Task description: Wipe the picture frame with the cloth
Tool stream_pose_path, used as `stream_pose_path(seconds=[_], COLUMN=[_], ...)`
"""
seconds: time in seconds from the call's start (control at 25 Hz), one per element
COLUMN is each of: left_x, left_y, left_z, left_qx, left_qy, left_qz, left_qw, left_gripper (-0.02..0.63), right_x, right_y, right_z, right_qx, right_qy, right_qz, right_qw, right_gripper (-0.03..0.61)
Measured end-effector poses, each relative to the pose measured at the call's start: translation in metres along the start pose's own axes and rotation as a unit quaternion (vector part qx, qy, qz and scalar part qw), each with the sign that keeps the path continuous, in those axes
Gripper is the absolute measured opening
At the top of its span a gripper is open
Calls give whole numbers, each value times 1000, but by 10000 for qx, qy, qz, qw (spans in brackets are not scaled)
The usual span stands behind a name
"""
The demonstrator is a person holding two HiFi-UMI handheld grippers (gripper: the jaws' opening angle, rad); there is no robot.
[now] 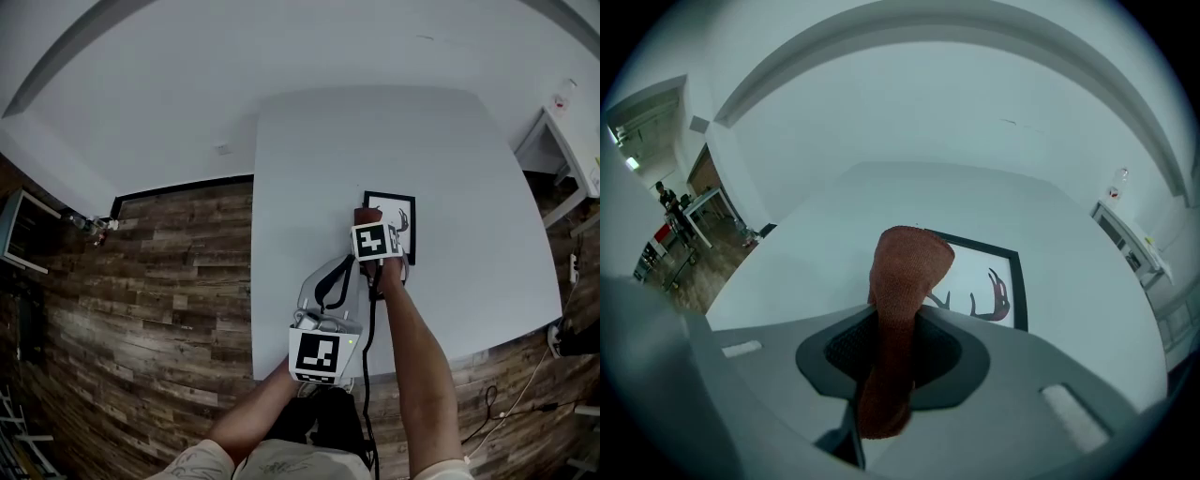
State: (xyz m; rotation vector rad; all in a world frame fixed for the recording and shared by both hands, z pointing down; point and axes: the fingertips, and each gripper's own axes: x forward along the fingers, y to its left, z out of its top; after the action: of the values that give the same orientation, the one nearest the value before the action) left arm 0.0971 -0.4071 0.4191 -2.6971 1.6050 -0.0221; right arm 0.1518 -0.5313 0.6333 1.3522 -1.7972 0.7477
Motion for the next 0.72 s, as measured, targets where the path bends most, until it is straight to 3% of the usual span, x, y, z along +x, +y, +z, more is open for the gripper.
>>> stream_pose_path(seconds=[0.16, 0.56, 0.72], left_x=[1, 11, 13], left_y=[1, -12, -17], left_z=[-3, -13, -12], left_qx=[-44, -148, -119], left_qy=[82, 138, 69], left_qz=[-4, -147, -221], left_qw=[10000, 9997, 9997], left_gripper=[0, 0, 0], right_x=[4, -13, -19], right_y=[-17, -116, -131], right_z=[-8, -51, -58], right_qx=[101, 612, 837], right_qy=[83, 309, 292], right_qz=[-116, -798, -836], right_qw=[9998, 9945, 9926], right_gripper=[106, 107, 107])
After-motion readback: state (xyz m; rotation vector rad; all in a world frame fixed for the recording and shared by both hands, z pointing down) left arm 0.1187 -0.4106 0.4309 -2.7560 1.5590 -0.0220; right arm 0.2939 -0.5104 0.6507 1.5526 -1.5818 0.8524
